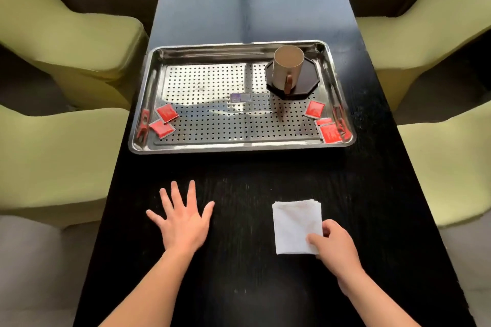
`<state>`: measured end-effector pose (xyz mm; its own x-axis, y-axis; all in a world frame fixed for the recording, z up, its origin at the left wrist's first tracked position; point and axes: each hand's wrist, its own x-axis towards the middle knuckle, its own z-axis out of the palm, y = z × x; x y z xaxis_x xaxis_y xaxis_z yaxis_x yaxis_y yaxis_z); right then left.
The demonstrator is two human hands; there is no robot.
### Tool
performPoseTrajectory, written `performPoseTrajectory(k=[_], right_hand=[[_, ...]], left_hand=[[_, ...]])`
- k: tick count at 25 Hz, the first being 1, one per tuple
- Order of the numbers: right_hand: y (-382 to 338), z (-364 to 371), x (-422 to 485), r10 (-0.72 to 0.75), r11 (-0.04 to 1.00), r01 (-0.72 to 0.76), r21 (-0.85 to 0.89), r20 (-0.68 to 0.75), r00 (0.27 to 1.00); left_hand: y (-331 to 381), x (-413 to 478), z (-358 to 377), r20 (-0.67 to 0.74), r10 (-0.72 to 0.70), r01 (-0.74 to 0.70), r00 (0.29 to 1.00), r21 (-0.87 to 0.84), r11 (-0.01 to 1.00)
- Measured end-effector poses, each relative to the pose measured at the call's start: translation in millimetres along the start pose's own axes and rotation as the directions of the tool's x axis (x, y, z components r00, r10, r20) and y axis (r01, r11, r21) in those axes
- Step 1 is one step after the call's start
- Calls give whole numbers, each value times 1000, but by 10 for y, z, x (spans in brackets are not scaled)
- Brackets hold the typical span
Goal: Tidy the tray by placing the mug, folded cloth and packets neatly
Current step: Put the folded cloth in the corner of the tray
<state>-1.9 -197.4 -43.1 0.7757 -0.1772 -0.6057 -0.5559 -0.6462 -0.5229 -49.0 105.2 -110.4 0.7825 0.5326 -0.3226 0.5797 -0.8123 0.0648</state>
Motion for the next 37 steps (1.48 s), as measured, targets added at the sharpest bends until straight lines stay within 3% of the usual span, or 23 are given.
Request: performPoseTrajectory(k=[2,6,12,19,24,29,32,37], right_hand=[[-118,10,12,-60,998,60,31,5,998],[-524,-32,74,-118,961,103,255,44,992],[-1512,-170,169,-271,824,206,528,49,961],[-3104,388,773,-412,746,318,585,31,911],[-3977,1004,1310,-363,709,231,667,64,930],[-4360,1464,1712,-293,628,77,775,143,945],[-4454,1663,1902,-301,646,71,760,169,938],[-4442,1912,2151,-300,808,134,573,207,931]], left_hand=[[-8,-9,79,-37,-4,4,999,-17,1000],[-15,-18,134,-96,-4,4,995,-7,1000],[25,-50,67,-88,-7,5,996,-26,1000],[-51,30,211,-199,14,-27,980,-63,998],[-64,153,387,-328,24,-44,944,-54,998],[-103,239,508,-441,50,-23,896,68,997],[-168,295,490,-461,97,-24,882,161,987],[-217,383,366,-494,156,-21,855,268,963]])
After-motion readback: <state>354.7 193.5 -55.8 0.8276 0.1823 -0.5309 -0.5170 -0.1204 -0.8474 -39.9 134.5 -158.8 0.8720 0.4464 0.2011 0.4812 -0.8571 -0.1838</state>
